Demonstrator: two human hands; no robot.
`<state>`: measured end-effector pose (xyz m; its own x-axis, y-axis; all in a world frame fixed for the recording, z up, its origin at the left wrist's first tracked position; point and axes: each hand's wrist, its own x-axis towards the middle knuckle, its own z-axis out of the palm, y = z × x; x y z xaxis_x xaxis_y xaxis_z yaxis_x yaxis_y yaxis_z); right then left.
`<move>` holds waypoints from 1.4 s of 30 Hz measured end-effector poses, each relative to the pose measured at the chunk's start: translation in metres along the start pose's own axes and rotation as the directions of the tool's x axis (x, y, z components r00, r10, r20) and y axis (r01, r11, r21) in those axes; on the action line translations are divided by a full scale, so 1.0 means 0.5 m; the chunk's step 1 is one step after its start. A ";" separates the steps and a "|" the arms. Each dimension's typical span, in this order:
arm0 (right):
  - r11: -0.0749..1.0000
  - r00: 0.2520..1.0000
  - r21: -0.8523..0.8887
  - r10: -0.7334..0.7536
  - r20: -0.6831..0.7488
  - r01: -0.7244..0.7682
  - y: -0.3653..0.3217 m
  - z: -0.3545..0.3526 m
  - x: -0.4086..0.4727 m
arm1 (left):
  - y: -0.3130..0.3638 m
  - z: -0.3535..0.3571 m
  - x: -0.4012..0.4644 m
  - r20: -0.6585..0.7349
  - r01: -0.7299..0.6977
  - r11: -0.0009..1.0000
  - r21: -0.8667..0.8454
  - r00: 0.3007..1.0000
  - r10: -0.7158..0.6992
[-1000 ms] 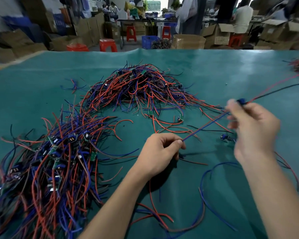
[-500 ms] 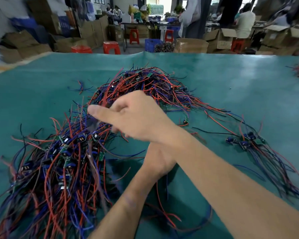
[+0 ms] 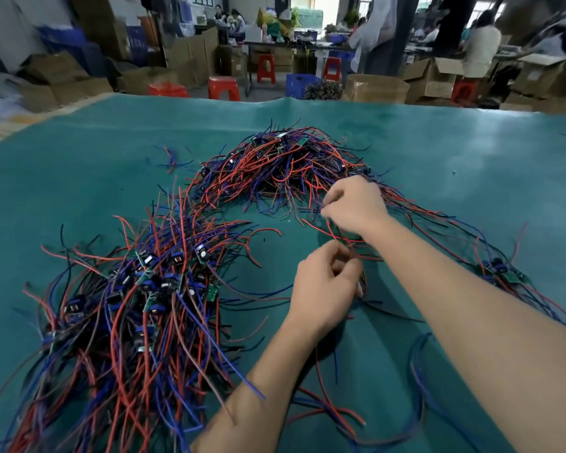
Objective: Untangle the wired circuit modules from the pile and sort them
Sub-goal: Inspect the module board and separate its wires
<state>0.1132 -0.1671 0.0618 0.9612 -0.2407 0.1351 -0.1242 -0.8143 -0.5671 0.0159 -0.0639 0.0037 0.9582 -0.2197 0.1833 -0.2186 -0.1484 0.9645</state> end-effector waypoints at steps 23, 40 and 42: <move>0.202 0.953 0.931 0.056 0.299 -0.304 0.130 -0.059 -0.210 | -0.010 -0.001 -0.002 0.136 -0.057 0.996 -0.073 0.988 0.067; 0.847 0.858 0.513 0.155 -0.490 0.141 0.216 -0.086 -0.171 | -0.014 -0.006 -0.001 0.202 -0.097 0.995 0.017 0.975 0.092; 0.832 0.812 0.539 0.219 -0.541 0.135 0.234 -0.098 -0.165 | -0.012 -0.006 -0.003 0.206 -0.106 0.994 0.038 0.974 0.096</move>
<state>0.0075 -0.2686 0.0239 0.6197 -0.6596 0.4253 0.1592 -0.4250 -0.8911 0.0162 -0.0599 -0.0017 0.8741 -0.4266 0.2323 -0.3260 -0.1608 0.9316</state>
